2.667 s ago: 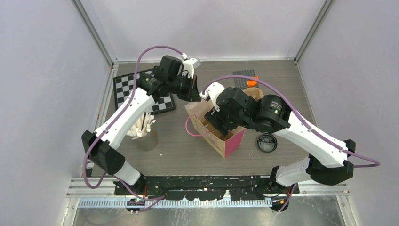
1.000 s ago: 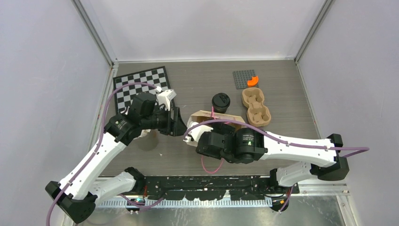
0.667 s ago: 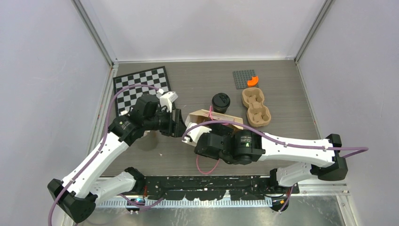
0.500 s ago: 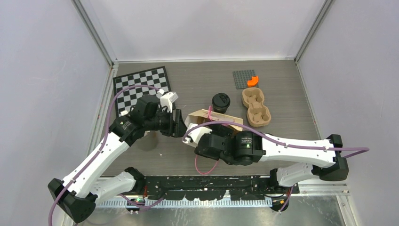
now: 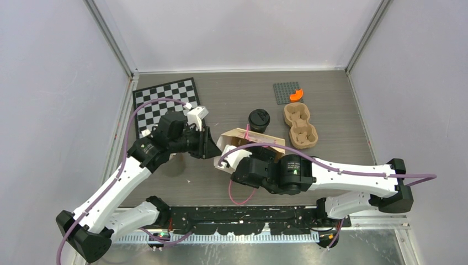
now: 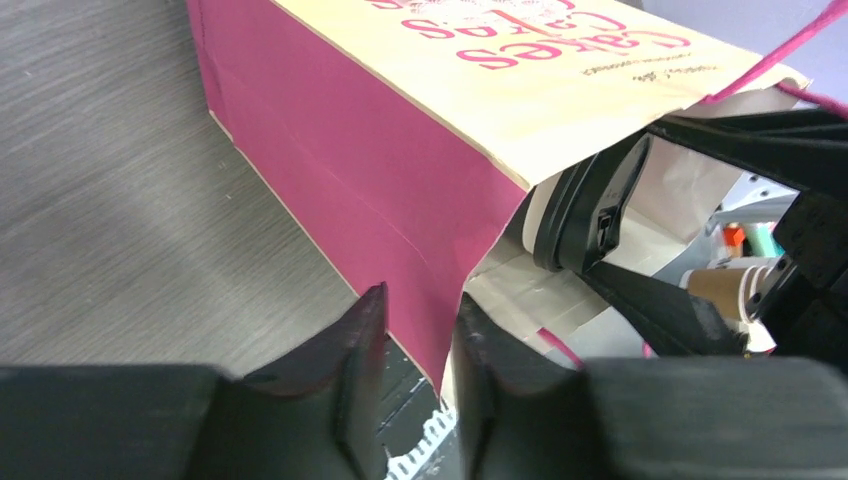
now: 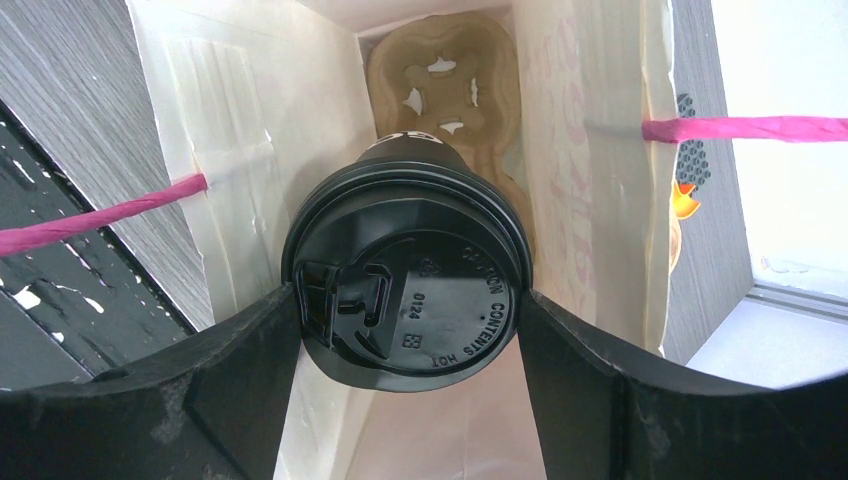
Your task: Pack the takeout coffee
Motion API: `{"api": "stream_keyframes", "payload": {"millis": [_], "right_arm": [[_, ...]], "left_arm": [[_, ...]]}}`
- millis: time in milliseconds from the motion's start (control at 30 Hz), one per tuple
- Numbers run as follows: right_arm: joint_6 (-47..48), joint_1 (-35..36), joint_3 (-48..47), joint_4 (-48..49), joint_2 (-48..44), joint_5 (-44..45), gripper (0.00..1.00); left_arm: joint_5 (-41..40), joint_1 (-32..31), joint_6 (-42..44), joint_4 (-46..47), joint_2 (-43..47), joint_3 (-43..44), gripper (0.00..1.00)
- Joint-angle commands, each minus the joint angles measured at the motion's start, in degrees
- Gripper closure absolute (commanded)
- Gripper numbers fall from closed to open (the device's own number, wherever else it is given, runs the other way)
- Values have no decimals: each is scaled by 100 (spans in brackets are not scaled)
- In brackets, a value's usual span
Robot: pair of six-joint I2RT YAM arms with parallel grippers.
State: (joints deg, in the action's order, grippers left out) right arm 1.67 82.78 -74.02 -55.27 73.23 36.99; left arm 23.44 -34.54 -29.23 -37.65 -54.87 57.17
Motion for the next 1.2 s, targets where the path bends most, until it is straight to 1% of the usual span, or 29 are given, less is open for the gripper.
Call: {"api": "stream_keyframes", "payload": {"millis": [0, 100, 200, 433, 600, 867, 1067, 1167], "right_arm": [[95, 26, -35, 255, -161, 137, 24], [97, 21, -200, 151, -54, 123, 24], [251, 25, -132, 169, -81, 331, 24], [1198, 19, 316, 764, -145, 355, 23], [1338, -83, 540, 1034, -82, 159, 23], [1466, -231, 976, 1392, -125, -44, 22], [1607, -593, 1100, 1464, -279, -345, 22], [1734, -641, 1179, 1462, -264, -319, 22]], "left_arm": [[189, -31, 181, 445, 132, -88, 79], [424, -28, 190, 671, 187, -220, 93], [535, -30, 266, 741, 266, -307, 100], [773, -33, 550, 875, 504, -440, 100], [1002, -34, 508, 1018, 536, -555, 100], [1186, -29, 547, 903, 517, -599, 100], [1499, -34, 979, 667, 584, -646, 100], [1532, -31, 1043, 686, 626, -669, 100]]}}
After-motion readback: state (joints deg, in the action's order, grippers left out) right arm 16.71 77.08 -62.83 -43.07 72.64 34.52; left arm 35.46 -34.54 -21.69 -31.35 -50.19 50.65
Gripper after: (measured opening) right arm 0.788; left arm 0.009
